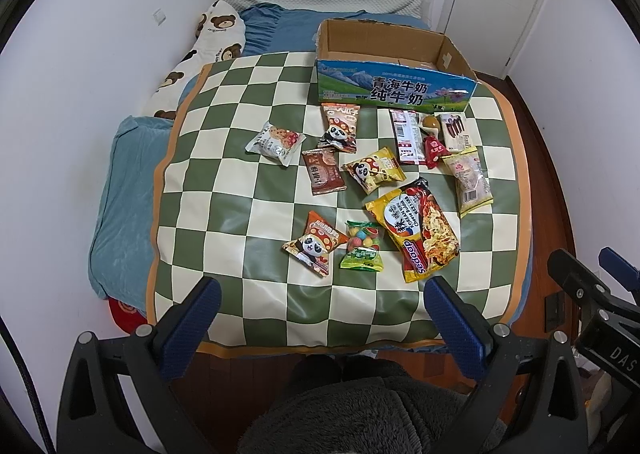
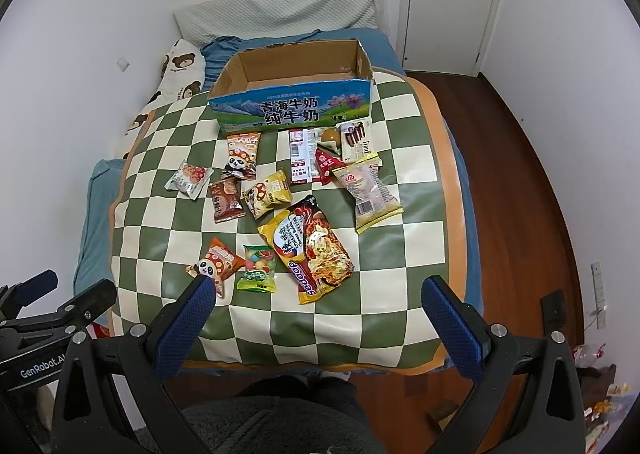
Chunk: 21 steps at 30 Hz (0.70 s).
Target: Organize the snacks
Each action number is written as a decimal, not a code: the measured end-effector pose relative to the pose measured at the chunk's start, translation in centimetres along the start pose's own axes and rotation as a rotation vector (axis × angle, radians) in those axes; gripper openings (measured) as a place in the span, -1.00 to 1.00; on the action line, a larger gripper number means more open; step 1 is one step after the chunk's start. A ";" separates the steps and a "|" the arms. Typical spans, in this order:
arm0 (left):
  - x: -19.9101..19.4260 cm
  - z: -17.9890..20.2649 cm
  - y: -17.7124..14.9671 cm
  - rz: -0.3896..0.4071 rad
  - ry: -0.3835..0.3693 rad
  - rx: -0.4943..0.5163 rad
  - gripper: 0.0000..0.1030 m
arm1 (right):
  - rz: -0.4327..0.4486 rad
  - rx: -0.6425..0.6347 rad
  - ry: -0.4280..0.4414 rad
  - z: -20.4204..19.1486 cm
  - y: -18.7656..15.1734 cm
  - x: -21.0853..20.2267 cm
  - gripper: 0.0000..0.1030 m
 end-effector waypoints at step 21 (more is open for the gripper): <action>9.8 -4.2 0.1 -0.127 0.023 -0.157 1.00 | -0.112 -0.036 0.039 -1.1 1.0 10.0 1.00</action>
Point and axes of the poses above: each gripper's, at about its wrist camera, not at the fingertips, and x roughly the way its jaws point, z to its right, y to its top, the point moved 6 cm from there along x, roughly the way its jaws point, and after that the axes turned 7 degrees about -x, right-handed, at the moved point
